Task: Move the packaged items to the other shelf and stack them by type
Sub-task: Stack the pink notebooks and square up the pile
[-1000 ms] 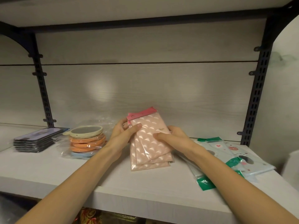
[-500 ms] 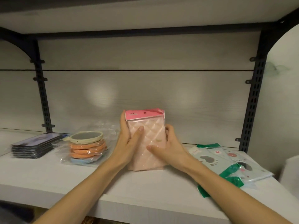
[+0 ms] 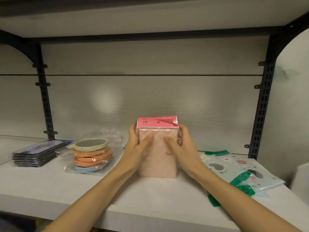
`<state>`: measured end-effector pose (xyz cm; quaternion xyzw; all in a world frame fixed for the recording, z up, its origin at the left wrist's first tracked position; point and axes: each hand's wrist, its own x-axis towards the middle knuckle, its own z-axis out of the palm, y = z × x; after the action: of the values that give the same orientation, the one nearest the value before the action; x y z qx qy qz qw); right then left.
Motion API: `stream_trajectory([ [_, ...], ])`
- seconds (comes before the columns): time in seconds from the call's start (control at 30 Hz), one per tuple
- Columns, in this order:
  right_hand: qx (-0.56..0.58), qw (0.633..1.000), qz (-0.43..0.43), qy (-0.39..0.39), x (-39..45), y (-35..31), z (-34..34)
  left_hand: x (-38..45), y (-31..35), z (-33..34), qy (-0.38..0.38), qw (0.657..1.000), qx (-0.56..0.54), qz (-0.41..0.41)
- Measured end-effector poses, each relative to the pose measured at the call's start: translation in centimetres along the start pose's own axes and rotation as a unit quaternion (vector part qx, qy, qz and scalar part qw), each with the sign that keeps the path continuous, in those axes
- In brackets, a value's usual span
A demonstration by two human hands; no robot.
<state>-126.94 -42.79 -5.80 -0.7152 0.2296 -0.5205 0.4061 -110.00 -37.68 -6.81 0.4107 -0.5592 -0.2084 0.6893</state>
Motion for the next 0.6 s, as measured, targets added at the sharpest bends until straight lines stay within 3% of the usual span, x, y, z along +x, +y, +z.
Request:
stream_trajectory([
  [0.2,-0.107,0.993,-0.050,0.031,-0.13,-0.14,-0.01,-0.40,0.53,0.43,-0.017,0.999,-0.032,-0.002],
  [0.37,-0.104,0.992,-0.066,0.012,-0.22,-0.32,-0.28,-0.60,0.59,0.30,-0.021,1.000,-0.010,0.016],
  [0.6,-0.026,0.999,-0.020,0.020,0.31,-0.60,-0.21,-0.26,0.37,0.04,-0.004,1.000,0.006,0.005],
])
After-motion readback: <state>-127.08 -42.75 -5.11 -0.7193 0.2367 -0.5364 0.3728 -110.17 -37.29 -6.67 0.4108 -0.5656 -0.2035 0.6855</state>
